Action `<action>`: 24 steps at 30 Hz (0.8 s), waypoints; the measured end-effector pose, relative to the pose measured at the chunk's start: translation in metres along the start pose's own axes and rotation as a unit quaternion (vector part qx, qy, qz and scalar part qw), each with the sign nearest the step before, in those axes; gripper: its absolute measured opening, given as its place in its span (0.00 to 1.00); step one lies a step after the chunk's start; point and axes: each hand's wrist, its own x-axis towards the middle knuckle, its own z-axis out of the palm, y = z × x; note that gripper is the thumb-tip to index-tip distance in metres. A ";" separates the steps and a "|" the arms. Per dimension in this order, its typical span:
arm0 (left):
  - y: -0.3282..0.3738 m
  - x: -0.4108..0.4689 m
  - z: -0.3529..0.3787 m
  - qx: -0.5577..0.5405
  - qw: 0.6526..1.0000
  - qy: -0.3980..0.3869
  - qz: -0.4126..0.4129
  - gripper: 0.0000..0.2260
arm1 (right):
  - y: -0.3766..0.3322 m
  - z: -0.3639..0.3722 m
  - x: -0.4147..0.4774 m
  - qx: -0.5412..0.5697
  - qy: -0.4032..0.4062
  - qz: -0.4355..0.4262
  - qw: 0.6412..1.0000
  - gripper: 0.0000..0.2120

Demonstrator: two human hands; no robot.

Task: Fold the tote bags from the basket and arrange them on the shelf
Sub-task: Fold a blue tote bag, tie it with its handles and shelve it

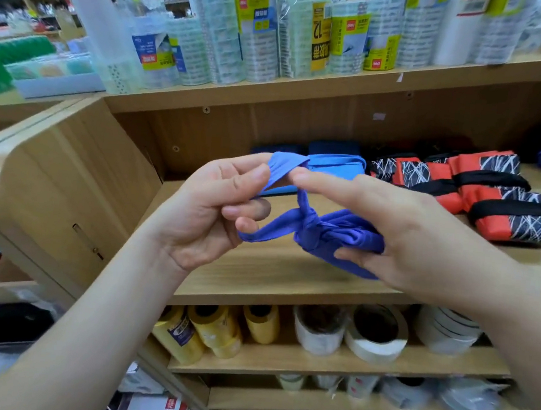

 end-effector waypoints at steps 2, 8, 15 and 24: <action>-0.004 0.002 0.005 -0.015 1.000 -0.014 -0.001 0.16 | 0.004 0.012 0.004 -0.109 0.023 -0.046 0.993 0.46; -0.014 0.005 0.023 -0.092 0.995 0.038 -0.001 0.12 | 0.016 0.032 0.014 -0.112 0.086 -0.051 0.989 0.32; -0.028 0.015 0.023 -0.043 0.940 0.337 -0.018 0.08 | 0.022 0.042 0.004 0.068 0.206 -0.028 0.976 0.16; -0.046 0.012 0.023 0.225 0.922 0.312 0.049 0.12 | 0.011 0.049 0.001 0.262 0.270 0.079 0.923 0.14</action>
